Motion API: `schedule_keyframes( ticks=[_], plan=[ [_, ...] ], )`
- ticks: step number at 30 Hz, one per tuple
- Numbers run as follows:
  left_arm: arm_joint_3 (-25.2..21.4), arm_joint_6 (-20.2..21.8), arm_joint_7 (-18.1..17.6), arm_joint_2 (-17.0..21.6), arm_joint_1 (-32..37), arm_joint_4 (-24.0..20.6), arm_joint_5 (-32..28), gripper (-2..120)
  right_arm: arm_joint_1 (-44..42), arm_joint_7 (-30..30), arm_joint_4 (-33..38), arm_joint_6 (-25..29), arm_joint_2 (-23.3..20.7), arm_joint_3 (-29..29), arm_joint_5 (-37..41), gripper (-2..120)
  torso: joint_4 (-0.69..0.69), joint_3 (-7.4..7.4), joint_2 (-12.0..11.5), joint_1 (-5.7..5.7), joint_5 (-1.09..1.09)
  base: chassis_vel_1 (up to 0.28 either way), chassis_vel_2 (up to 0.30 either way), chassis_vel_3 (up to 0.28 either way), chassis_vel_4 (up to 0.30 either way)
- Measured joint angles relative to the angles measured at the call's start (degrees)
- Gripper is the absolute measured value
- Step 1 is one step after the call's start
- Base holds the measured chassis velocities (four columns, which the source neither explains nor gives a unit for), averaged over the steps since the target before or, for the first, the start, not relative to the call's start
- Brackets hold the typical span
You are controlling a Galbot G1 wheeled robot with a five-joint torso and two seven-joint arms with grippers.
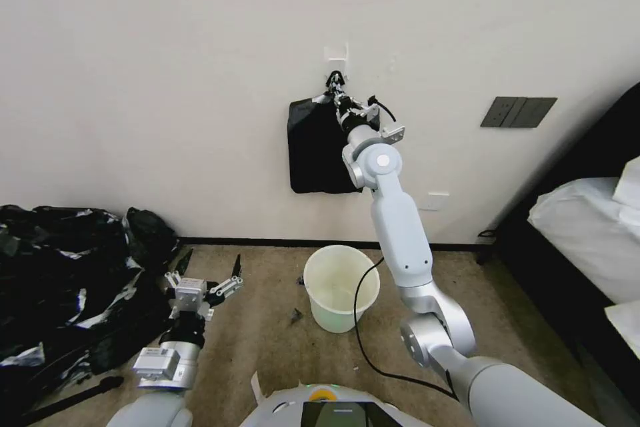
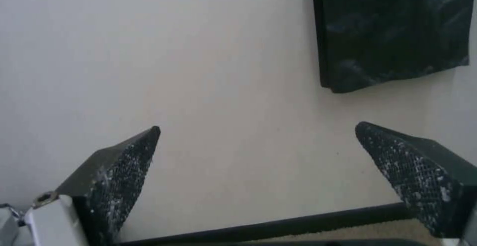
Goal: Place a trash bag onto the trash bin.
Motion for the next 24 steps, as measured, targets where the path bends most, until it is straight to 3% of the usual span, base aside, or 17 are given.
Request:
schedule_keyframes(
  ticks=[24],
  plan=[
    [0.3,0.1,0.0,-0.3,-0.3,0.0,0.0,100,-6.2,2.3,5.4,0.7,-2.7,-0.9,3.0,0,0.0,0.0,0.0,0.0,0.0,0.0,0.0,0.0,0.0]
  ],
)
